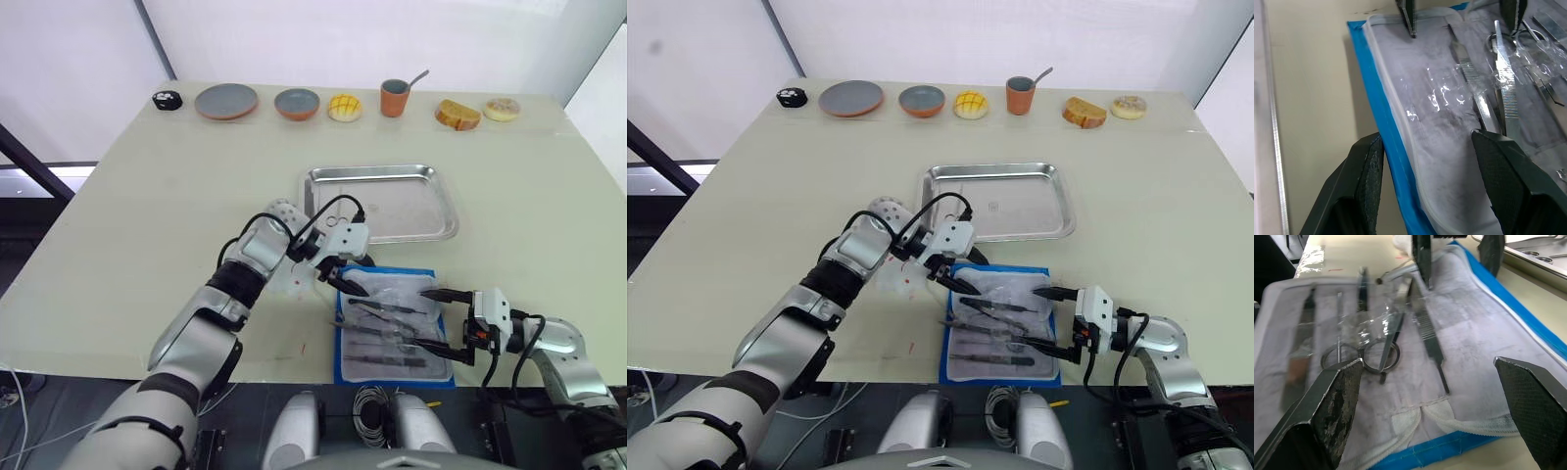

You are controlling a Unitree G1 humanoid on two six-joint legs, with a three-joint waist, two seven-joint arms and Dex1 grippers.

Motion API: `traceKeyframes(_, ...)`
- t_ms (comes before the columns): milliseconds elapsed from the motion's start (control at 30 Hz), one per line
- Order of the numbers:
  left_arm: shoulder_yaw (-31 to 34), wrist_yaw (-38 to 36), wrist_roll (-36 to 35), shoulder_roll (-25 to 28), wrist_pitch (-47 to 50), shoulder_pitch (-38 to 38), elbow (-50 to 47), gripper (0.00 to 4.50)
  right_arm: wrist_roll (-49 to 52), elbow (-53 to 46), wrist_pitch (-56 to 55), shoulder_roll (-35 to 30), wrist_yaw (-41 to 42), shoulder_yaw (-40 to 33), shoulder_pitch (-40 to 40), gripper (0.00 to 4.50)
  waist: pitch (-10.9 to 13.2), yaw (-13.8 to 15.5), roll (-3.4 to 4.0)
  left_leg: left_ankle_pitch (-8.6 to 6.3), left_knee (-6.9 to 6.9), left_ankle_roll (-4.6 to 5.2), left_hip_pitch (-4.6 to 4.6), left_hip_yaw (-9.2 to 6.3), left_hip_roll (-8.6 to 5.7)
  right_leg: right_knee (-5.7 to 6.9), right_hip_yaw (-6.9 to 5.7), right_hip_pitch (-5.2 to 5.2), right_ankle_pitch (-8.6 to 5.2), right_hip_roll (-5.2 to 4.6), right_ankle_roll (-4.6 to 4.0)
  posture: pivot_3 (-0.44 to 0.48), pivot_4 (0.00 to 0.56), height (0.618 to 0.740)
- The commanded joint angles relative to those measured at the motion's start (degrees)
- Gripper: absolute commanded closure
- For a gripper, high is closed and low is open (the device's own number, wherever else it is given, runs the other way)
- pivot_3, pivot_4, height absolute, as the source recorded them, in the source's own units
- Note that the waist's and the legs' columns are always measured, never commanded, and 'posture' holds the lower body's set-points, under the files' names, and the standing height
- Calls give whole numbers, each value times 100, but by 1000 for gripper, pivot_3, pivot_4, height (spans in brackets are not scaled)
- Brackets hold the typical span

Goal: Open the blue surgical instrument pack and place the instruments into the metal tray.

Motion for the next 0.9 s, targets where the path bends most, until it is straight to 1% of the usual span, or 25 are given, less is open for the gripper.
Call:
traceKeyframes(33, 126, 179, -113, -80, 104, -22, -374, 1530, -292, 364, 228, 40, -20, 297, 284, 0, 0, 0, 0, 0, 0, 0, 0, 0, 0, 0, 0, 0, 0, 0, 0, 0, 150, 740)
traceKeyframes(100, 251, 416, -101, -89, 82, -81, -321, 1530, -300, 373, 229, 39, -25, 306, 273, 0, 0, 0, 0, 0, 1, 0, 0, 0, 0, 0, 0, 0, 0, 0, 0, 0, 150, 740)
traceKeyframes(200, 369, 569, -115, -13, 79, -113, -334, 1530, -311, 387, 231, 39, -27, 320, 254, 0, 0, 0, 0, 0, 1, 0, 1, 0, 0, 1, 0, 0, 0, 0, 0, 0, 150, 740)
traceKeyframes(300, 465, 378, -344, 132, 434, 24, -799, 1530, -322, 406, 229, 36, -17, 337, 236, 0, 0, -2, 0, 0, 1, 0, 1, 0, 0, 2, 0, 0, 0, 1, 0, 0, 150, 740)
traceKeyframes(433, 375, 234, -499, 339, 823, 377, -1546, 1530, -335, 444, 216, 34, 8, 355, 219, 0, 0, -6, 1, 0, 1, 0, 1, 1, 1, 2, 1, 0, 0, 0, 0, 0, 150, 740)
traceKeyframes(633, 177, 427, -393, 327, 965, 693, -1945, 1530, -346, 469, 226, 46, 13, 371, 175, 0, -1, -4, -1, 0, 1, 0, 3, 0, 2, 3, 1, 1, 0, 0, 0, 0, 150, 740)
traceKeyframes(700, 150, 462, -386, 326, 998, 731, -2016, 2040, -350, 475, 223, 41, 17, 369, 178, 0, -1, -3, -1, 0, 1, 0, 3, 1, 3, 3, 2, 1, 0, 0, 0, 0, 150, 740)
traceKeyframes(733, 133, 474, -380, 333, 1003, 749, -2053, 2401, -351, 472, 225, 39, 18, 367, 184, 0, -1, -3, -1, 0, 1, 0, 3, 1, 3, 3, 2, 1, 0, 0, 0, 0, 150, 740)
traceKeyframes(767, 120, 486, -370, 337, 1003, 762, -2074, 2647, -351, 472, 226, 37, 19, 365, 186, 0, -1, -3, -1, 0, 1, 0, 3, 1, 3, 3, 2, 1, 0, 0, 0, 0, 150, 740)
traceKeyframes(900, 4, 546, -222, 400, 805, 809, -2039, 2647, -355, 493, 225, 41, 19, 362, 178, 0, -2, -3, -1, 0, 1, 0, 3, 1, 2, 3, 3, 1, 0, 0, -1, 0, 150, 740)
